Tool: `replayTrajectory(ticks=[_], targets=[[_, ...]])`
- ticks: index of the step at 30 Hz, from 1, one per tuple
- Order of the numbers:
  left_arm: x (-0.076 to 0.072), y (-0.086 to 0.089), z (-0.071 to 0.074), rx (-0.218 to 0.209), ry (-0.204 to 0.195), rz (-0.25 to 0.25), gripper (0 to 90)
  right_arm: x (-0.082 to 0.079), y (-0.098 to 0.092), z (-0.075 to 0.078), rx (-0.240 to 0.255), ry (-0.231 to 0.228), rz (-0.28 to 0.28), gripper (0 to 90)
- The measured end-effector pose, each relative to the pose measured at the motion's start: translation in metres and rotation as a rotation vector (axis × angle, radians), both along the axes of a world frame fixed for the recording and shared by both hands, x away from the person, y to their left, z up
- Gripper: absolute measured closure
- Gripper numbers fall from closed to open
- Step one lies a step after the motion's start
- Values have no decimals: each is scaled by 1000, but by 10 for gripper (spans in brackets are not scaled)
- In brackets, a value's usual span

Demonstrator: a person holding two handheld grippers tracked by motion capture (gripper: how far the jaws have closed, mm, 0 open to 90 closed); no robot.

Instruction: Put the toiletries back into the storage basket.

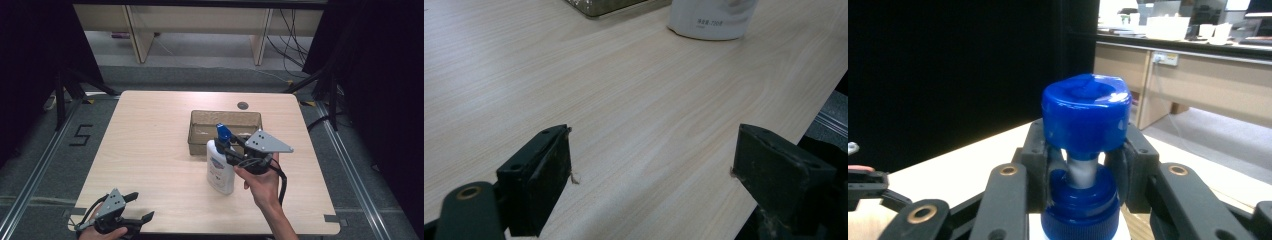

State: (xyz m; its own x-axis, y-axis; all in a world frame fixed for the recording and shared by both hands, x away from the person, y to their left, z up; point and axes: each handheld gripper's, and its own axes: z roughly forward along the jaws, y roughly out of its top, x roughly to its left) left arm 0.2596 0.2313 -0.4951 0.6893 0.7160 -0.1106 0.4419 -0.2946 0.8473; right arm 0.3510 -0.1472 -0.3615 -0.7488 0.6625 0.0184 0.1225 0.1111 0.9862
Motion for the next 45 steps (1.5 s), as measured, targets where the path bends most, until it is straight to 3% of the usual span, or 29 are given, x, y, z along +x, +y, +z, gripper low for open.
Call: replayTrajectory(ticks=[1,2,4,9,11,13,19,22,23,28,29,31,32,34,45], targets=[[-1,0,1,11,2,4,149,-2,0,1,-5,13,-9,637],[0,1,0,5,2,-3,149,1,0,1,-13,-24,-16,636],[1,0,-1,2,3,1,149,1,1,2,-2,13,-4,637],[1,1,-1,15,9,7,149,3,3,3,-3,25,-17,641],[1,1,0,13,8,4,149,6,3,5,-21,-18,-15,653],[2,1,-1,12,9,0,149,4,6,10,-4,-4,2,660],[1,1,-1,3,8,2,149,5,5,23,28,-26,3,661],[1,2,-1,3,10,3,149,5,3,29,37,-10,-5,661],[1,2,-1,3,10,7,149,6,3,31,41,-27,-4,661],[1,2,-1,6,10,6,149,10,1,38,63,-22,-11,662],[1,2,-1,14,12,13,149,13,0,39,56,-47,-15,662],[2,3,-1,6,9,7,149,14,-1,42,74,-34,-12,662],[1,2,-1,5,10,9,149,14,-1,44,73,-27,-16,662],[1,2,-1,-2,10,12,149,16,-2,48,59,-63,-22,662],[1,2,-1,-6,7,16,149,25,-12,71,94,-63,-61,663]])
